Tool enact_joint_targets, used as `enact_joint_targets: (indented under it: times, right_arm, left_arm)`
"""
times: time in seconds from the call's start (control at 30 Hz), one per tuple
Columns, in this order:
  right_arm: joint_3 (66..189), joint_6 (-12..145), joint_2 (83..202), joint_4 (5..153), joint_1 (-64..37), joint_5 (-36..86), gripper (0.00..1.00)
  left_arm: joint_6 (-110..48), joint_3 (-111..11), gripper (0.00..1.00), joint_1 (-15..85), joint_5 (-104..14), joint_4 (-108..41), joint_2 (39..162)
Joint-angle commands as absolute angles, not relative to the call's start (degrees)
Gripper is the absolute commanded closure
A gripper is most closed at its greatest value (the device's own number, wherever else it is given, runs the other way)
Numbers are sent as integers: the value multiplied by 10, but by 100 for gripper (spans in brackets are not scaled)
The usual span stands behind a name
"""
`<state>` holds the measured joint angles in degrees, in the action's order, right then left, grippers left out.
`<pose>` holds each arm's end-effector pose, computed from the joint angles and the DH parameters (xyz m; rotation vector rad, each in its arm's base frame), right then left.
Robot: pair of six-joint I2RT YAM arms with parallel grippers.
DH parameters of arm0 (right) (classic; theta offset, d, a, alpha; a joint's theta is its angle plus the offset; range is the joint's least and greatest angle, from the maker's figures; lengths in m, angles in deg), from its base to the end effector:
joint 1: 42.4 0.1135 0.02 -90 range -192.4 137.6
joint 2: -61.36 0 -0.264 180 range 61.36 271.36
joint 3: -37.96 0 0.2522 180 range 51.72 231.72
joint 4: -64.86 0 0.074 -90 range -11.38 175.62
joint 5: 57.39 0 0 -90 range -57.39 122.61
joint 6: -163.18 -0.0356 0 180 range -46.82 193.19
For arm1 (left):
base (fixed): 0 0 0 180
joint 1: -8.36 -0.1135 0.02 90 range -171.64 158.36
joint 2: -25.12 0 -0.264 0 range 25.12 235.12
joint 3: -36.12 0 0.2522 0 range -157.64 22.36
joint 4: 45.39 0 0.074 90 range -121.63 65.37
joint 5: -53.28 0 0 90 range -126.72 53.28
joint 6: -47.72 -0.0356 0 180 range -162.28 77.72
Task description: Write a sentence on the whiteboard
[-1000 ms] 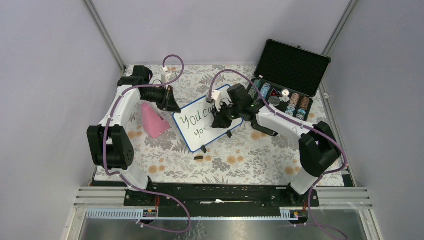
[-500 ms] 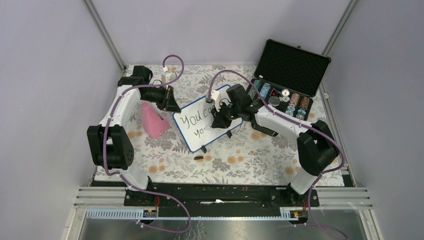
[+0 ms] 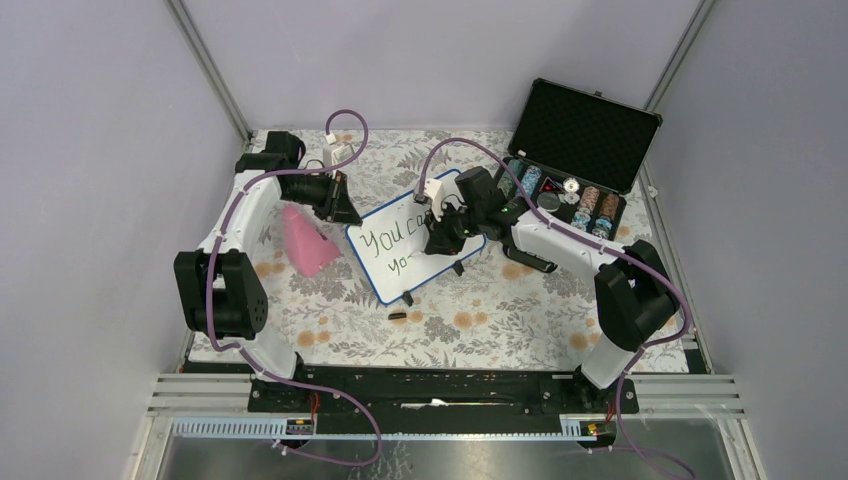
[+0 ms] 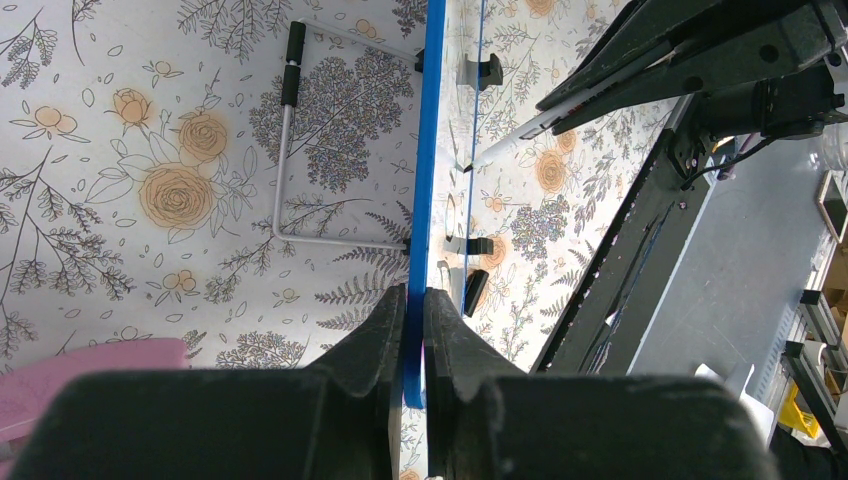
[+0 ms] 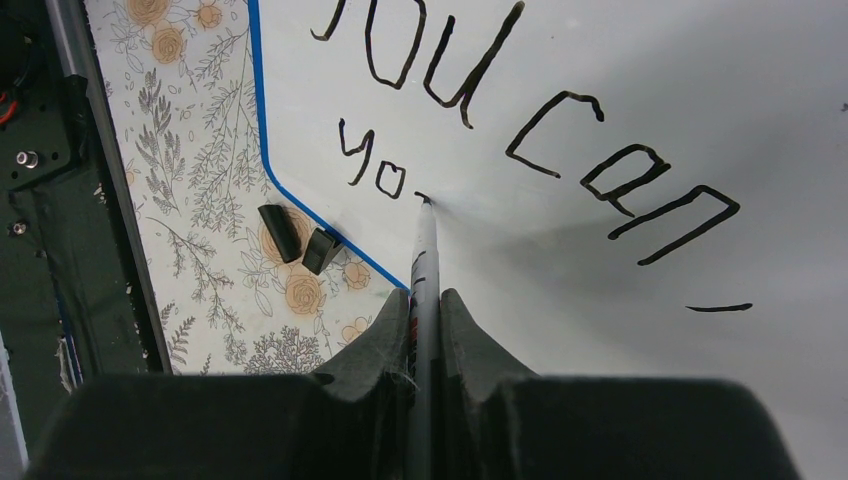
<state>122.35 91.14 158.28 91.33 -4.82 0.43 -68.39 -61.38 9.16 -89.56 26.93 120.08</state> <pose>0.2887 0.2461 0.2553 -1.3107 1.8305 0.8152 0.3274 -0.0329 0.2981 0.7656 2.2859 -1.0703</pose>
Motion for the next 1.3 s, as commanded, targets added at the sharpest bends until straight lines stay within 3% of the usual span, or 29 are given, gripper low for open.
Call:
enact_joint_targets:
  times: [0.0,1.27]
  right_arm:
    - [1233,913,1579,894,-55,7,100]
    - [1232,919,1575,904,-64,16,100]
  left_arm:
    - [-693,-618,100,92,-882,253,1192]
    - [-692,-618,100,92,-884,253,1195]
